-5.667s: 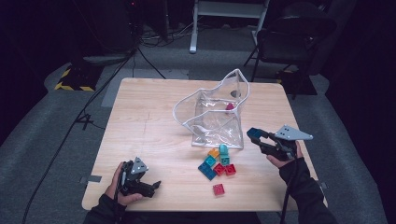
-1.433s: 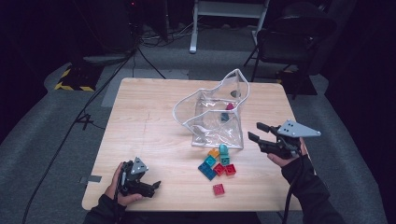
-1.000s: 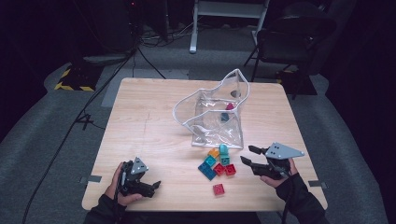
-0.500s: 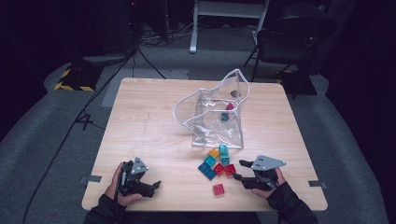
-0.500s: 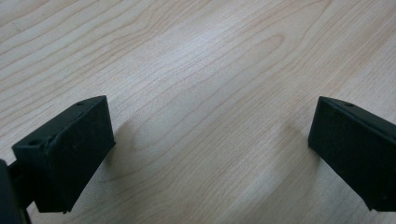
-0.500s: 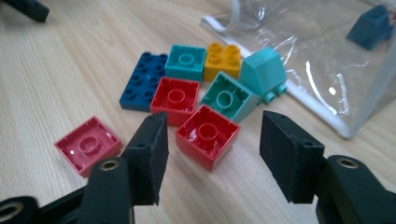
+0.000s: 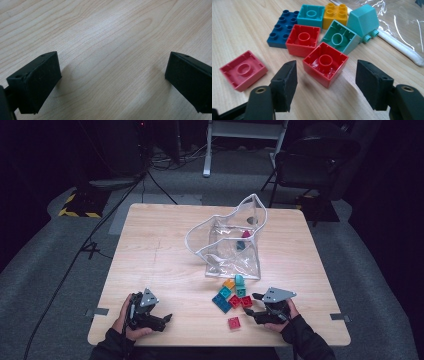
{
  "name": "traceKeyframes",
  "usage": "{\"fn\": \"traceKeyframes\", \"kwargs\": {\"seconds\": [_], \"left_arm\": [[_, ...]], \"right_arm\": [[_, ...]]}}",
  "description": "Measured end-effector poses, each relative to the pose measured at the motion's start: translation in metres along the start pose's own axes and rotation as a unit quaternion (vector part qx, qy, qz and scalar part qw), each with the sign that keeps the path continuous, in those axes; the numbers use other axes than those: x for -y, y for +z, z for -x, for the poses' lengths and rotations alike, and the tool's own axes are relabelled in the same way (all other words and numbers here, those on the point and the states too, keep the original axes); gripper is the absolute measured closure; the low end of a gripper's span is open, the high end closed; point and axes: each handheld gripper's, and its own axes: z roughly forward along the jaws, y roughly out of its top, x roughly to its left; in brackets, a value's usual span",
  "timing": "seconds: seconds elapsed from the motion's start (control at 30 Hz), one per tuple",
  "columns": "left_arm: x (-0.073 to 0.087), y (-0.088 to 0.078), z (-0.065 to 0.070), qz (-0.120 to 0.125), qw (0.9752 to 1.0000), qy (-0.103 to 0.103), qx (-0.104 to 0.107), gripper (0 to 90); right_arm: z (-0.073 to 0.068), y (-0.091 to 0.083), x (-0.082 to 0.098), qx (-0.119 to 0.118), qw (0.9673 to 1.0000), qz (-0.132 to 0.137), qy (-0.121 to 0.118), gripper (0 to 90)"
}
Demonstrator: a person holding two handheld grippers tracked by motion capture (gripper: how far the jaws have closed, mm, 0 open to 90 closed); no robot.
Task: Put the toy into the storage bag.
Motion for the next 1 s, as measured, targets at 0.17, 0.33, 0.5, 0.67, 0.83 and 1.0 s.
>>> {"fn": "traceKeyframes", "kwargs": {"seconds": [0.17, 0.33, 0.5, 0.67, 0.83, 1.0], "left_arm": [[0.000, 0.000, 0.000, 0.001, 1.0000, -0.001, 0.000, 0.5], [0.000, 0.000, 0.000, 0.000, 1.0000, 0.000, 0.000, 0.5], [0.000, 0.000, 0.000, 0.000, 1.0000, 0.001, -0.001, 0.4], [0.000, 0.000, 0.000, 0.000, 1.0000, 0.001, -0.001, 0.4], [0.000, 0.000, 0.000, 0.000, 1.0000, 0.001, -0.001, 0.4], [0.000, 0.000, 0.000, 0.000, 1.0000, 0.001, -0.001, 0.4]], "right_arm": [[0.000, 0.004, -0.002, -0.002, 1.0000, -0.005, 0.000, 33.1], [-0.001, 0.008, -0.003, 0.001, 0.9999, -0.015, -0.004, 32.9], [-0.003, 0.013, -0.007, 0.003, 0.9998, -0.017, -0.009, 32.3], [-0.002, 0.014, -0.008, 0.000, 0.9998, -0.018, -0.004, 34.2], [-0.002, 0.013, -0.008, -0.002, 0.9999, -0.016, -0.004, 42.1], [-0.001, 0.012, -0.007, 0.005, 0.9999, -0.011, -0.002, 47.5]]}}
